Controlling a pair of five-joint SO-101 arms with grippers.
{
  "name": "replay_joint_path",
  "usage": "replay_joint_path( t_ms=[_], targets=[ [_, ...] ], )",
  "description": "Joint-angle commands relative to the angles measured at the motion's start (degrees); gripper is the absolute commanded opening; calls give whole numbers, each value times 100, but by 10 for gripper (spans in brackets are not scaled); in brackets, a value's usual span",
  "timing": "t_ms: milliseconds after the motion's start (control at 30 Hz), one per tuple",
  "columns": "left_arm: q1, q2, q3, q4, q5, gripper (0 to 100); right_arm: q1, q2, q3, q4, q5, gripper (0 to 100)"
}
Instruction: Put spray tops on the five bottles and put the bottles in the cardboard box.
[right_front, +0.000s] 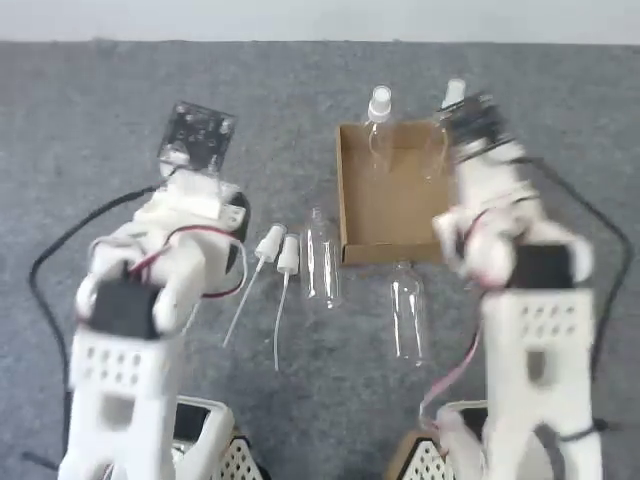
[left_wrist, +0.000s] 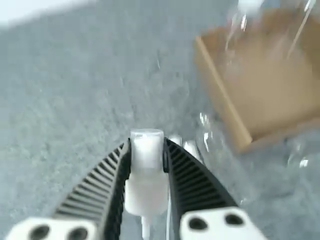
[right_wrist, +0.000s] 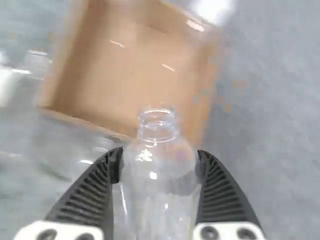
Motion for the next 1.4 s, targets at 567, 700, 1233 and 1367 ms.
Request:
replay_joint_path(
  t_ms=[567,700,1233,1367],
  targets=[
    [-9,-2637,4,-2497,2347,11,-3960,-576,2444,-3468,-1064,20],
    [-18,-2611,681,-3226,2760,10,-3969,-576,2558,-3644,-1099,20],
    [-26,-2558,2114,-5029,2796,10,-3969,-576,2567,-3609,-1108,20],
    [-193,-2145,2105,-5292,2822,10,-3969,-576,2567,-3618,-1108,20]
  ],
)
